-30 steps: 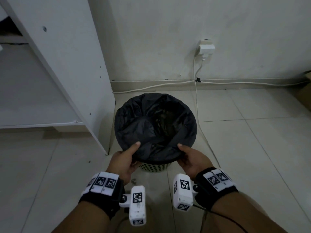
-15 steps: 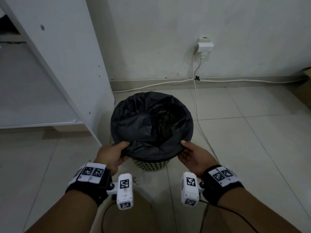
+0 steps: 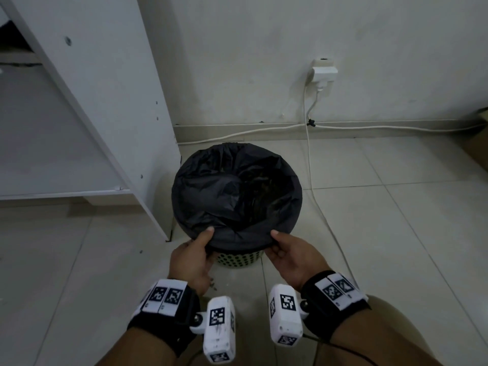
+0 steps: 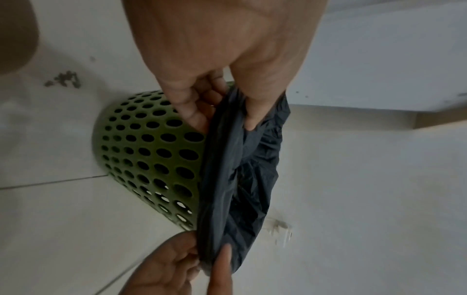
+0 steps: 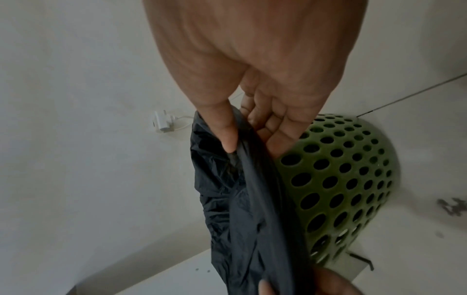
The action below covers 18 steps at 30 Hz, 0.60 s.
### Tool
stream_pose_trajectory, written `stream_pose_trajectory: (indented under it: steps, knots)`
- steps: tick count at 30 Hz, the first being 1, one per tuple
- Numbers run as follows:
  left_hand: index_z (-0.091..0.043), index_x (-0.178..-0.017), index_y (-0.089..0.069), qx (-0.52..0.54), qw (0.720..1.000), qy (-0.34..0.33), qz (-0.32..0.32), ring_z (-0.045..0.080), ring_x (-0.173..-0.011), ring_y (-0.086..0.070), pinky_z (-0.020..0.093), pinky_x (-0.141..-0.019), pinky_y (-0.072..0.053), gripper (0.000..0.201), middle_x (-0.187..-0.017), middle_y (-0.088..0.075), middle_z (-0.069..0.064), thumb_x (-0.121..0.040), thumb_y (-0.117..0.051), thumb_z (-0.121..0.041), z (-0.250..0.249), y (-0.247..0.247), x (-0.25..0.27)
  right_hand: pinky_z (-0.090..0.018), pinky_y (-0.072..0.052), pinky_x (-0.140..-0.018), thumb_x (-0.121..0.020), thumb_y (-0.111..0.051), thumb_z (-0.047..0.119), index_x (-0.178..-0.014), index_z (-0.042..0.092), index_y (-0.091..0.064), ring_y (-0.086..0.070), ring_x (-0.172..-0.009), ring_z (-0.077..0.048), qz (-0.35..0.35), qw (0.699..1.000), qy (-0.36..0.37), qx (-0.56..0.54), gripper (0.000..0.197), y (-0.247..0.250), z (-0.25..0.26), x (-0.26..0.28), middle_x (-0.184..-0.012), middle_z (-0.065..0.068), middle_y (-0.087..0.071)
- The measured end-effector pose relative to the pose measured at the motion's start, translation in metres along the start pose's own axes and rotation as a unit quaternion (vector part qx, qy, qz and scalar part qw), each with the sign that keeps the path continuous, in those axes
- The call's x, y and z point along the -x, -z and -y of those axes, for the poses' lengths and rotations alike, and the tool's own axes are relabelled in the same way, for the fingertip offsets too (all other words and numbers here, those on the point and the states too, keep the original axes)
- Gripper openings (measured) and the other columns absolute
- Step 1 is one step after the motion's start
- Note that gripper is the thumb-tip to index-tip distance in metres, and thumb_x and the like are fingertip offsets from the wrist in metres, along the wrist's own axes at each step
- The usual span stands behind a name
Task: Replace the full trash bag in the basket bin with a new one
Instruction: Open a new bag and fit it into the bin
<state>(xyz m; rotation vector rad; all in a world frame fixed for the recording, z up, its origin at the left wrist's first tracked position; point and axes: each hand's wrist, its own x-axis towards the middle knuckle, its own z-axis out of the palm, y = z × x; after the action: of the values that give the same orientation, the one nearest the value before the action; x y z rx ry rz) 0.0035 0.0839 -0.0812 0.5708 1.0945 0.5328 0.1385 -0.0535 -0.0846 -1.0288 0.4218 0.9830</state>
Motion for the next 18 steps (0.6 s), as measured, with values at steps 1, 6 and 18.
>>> stream_pose_trajectory:
  steps: [1,6,18]
  knots:
    - [-0.002,-0.100,-0.071,-0.001,1.000,-0.005,-0.007,0.026,-0.097,-0.071,0.035,-0.079,-0.059,0.014,-0.104,-0.076,0.013,-0.088,-0.074,-0.010,-0.002,0.003,-0.004,-0.033,-0.053,-0.078,-0.088,-0.062,-0.002,-0.096,0.003,-0.065,-0.064,-0.081,-0.023,0.004,1.000,-0.008,0.016,0.009,0.002,0.000,0.002,-0.093,-0.014,-0.070]
    - [-0.001,-0.105,-0.071,-0.062,0.998,0.019,0.026,0.024,-0.094,-0.072,0.027,-0.061,-0.061,0.018,-0.105,-0.076,0.014,-0.088,-0.073,-0.006,-0.025,0.017,-0.019,-0.038,-0.051,-0.082,-0.086,-0.065,0.006,-0.086,0.007,-0.065,-0.062,-0.076,-0.026,-0.018,0.997,-0.012,0.069,0.001,0.009,0.018,0.005,-0.079,-0.012,-0.067]
    - [-0.005,-0.123,-0.065,-0.082,0.995,-0.047,0.018,0.029,-0.101,-0.070,0.034,-0.076,-0.058,0.034,-0.113,-0.073,0.012,-0.093,-0.069,-0.020,-0.013,0.005,-0.001,-0.029,-0.052,-0.067,-0.085,-0.068,0.004,-0.095,0.006,-0.068,-0.066,-0.074,-0.018,-0.009,0.998,-0.020,0.063,0.010,0.005,0.013,-0.001,-0.083,-0.008,-0.073]
